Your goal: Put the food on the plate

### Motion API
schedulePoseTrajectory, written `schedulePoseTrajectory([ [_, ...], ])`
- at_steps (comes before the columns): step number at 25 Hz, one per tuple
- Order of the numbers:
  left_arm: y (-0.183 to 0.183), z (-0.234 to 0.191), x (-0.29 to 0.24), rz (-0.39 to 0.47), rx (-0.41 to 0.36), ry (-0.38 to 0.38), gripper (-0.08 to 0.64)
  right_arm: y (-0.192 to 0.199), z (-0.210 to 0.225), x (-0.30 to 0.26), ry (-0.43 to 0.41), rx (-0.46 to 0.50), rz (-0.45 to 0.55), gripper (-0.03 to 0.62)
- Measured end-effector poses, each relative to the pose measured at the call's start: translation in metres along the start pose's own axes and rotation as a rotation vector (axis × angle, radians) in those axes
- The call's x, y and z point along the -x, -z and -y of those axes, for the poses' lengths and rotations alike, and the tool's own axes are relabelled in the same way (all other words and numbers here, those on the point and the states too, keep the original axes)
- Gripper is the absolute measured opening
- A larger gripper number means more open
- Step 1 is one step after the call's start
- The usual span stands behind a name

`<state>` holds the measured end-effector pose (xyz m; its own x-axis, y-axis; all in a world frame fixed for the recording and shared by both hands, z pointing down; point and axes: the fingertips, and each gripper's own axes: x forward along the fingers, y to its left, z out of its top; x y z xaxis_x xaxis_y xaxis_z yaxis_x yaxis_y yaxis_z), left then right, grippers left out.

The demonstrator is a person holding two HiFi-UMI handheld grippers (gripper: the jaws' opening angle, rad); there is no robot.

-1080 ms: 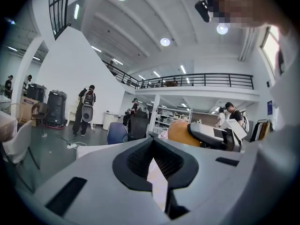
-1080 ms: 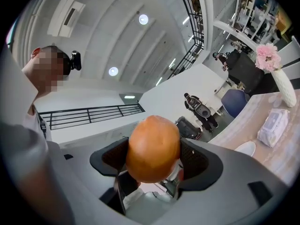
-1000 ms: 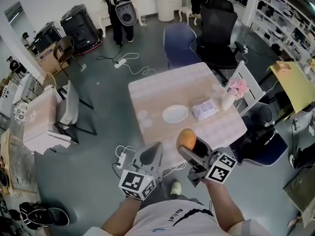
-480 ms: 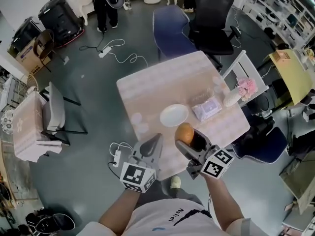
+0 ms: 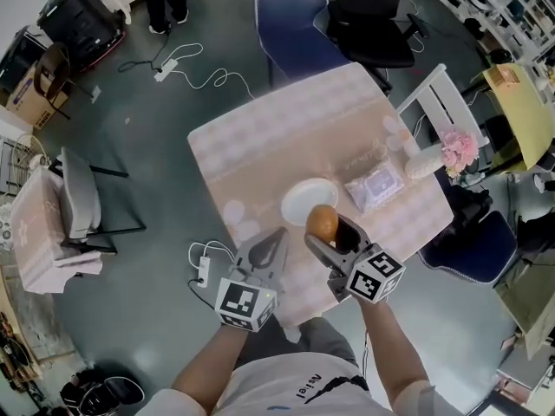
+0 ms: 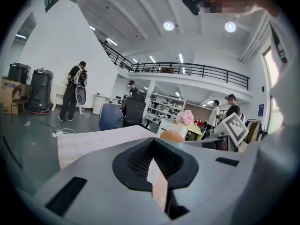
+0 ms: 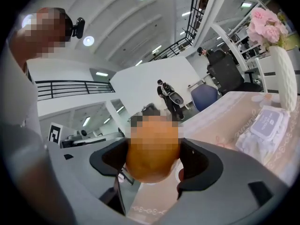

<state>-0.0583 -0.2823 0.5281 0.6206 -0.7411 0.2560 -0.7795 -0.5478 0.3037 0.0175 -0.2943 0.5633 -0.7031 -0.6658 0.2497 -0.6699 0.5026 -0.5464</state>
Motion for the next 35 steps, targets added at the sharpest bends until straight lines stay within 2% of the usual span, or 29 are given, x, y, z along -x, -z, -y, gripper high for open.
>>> schedulePoseTrajectory([
  [9,0.039,-0.029,-0.033,-0.044,0.016,0.001,0.005,0.045,0.051,-0.041,0.087,0.090,-0.127,0.341],
  [19,0.076,-0.051,-0.053,-0.069,0.031,-0.011,0.006,0.085,0.081,-0.062,0.155,0.183,-0.250,0.341],
  [24,0.083,-0.057,-0.058,-0.076,0.037,-0.011,0.006,0.097,0.092,-0.069,0.202,0.239,-0.315,0.342],
  [27,0.084,-0.060,-0.061,-0.077,0.040,-0.008,0.006,0.095,0.091,-0.073,0.233,0.279,-0.387,0.342],
  [35,0.089,-0.066,-0.065,-0.087,0.051,-0.008,0.006,0.105,0.100,-0.087,0.263,0.370,-0.476,0.342],
])
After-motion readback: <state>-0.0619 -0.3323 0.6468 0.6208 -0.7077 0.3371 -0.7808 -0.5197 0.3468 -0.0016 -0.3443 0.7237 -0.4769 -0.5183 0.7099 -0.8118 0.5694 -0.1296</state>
